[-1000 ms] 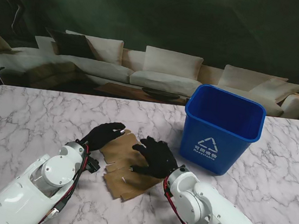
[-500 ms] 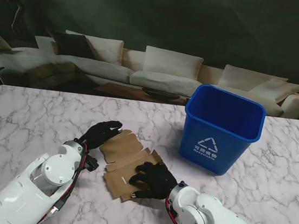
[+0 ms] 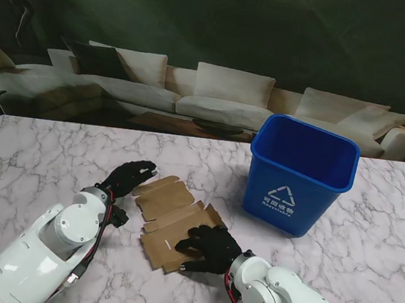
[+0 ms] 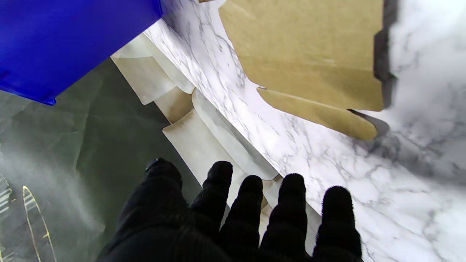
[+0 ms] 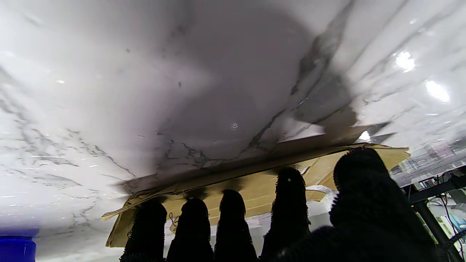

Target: Fold the flattened cardboard along its creases and drop it into the bin

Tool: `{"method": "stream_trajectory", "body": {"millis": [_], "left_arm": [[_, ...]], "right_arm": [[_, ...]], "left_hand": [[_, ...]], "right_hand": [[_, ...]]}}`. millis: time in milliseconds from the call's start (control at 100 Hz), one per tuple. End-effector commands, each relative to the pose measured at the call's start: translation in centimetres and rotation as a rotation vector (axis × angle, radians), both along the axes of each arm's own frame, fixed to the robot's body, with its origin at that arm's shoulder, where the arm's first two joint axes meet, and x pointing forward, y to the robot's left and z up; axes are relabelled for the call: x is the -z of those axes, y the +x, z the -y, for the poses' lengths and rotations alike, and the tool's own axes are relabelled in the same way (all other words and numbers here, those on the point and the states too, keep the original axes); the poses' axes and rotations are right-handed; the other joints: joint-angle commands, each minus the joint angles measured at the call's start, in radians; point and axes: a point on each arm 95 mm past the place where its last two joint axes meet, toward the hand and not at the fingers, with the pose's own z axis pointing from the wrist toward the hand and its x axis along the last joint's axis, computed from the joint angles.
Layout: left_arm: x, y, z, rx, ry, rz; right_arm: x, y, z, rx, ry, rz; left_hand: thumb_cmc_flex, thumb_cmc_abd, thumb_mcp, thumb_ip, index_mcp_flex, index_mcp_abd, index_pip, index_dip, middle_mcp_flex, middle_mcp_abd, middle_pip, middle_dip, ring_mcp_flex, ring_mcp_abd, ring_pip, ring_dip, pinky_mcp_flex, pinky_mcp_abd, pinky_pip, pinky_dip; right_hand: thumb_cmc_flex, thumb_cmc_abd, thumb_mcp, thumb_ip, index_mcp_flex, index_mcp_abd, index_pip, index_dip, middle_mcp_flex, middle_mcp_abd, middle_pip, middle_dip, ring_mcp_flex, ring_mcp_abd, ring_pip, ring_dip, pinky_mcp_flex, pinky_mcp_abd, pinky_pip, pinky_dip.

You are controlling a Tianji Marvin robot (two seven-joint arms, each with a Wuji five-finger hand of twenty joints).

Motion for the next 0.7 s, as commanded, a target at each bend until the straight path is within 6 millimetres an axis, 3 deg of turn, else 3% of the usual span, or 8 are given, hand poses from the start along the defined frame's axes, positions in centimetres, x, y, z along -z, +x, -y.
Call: {"method": "stream_trajectory", "body": {"millis": [0, 110, 190, 410, 690], "left_arm": [[-0.6, 0.7, -0.3, 0.008, 0.009, -0.007], [-1.0, 1.8, -0.7, 0.031, 0.045, -0.017], [-0.8, 2.7, -0.7, 0.047, 0.057, -0.027], [-0.1, 4.4, -0.2, 0.060, 0.082, -0.065], [1.1, 5.0, 0.4, 0.099, 0.127, -0.133]], "right_arm": [[2.5, -1.4, 0.9, -0.001, -0.049, -0.071], [2.5, -1.2, 0.7, 0.000, -0.044, -0.070], [2.5, -1.0, 0.7, -0.001, -0.044, -0.071], [2.3, -0.7, 0.7, 0.008, -0.049, -0.067], [2.4, -0.7, 0.7, 0.015, -0.055, -0.068]], "left_hand": [[-0.019, 0.037, -0.009, 0.009, 0.001, -0.018, -0.012, -0.014, -0.048, 0.005, -0.017, -0.023, -0.031, -0.028, -0.030, -0.025, 0.000, -0.053, -0.042, -0.027], [-0.031, 0.037, -0.011, 0.008, -0.004, -0.025, -0.012, -0.016, -0.036, 0.001, -0.006, -0.020, -0.042, -0.036, -0.031, -0.029, -0.005, -0.051, -0.065, -0.039], [-0.038, 0.037, -0.009, 0.008, -0.002, -0.033, -0.004, -0.014, 0.000, -0.005, 0.029, 0.038, -0.033, -0.040, -0.008, -0.007, -0.003, -0.031, -0.067, -0.016], [-0.044, 0.037, -0.009, 0.008, 0.003, -0.033, 0.001, -0.012, -0.005, -0.012, 0.016, 0.049, -0.036, -0.050, -0.019, -0.006, -0.002, -0.031, -0.092, -0.009], [-0.057, 0.037, -0.010, 0.007, -0.002, -0.041, -0.005, -0.017, -0.078, -0.010, -0.029, -0.034, -0.051, -0.061, -0.050, -0.054, 0.032, -0.055, -0.193, -0.019]], "right_hand": [[-0.011, 0.039, -0.026, 0.014, 0.089, 0.102, 0.144, 0.039, 0.012, 0.016, 0.038, 0.022, 0.003, -0.002, -0.030, -0.007, 0.018, 0.034, 0.058, 0.021], [-0.011, 0.040, -0.027, 0.014, 0.088, 0.111, 0.146, 0.037, 0.013, 0.018, 0.042, 0.023, 0.005, -0.004, -0.029, -0.006, 0.017, 0.035, 0.060, 0.021], [-0.012, 0.038, -0.028, 0.015, 0.079, 0.121, 0.142, 0.035, 0.014, 0.022, 0.043, 0.023, 0.006, -0.003, -0.029, -0.006, 0.017, 0.036, 0.061, 0.021], [-0.012, 0.038, -0.027, 0.016, 0.057, 0.152, 0.131, 0.029, 0.017, 0.029, 0.043, 0.022, 0.011, -0.003, -0.028, -0.005, 0.017, 0.031, 0.065, 0.020], [-0.021, 0.041, -0.029, 0.017, 0.058, 0.166, 0.125, 0.026, 0.021, 0.038, 0.043, 0.021, 0.012, -0.004, -0.029, -0.005, 0.016, 0.030, 0.064, 0.018]]}}
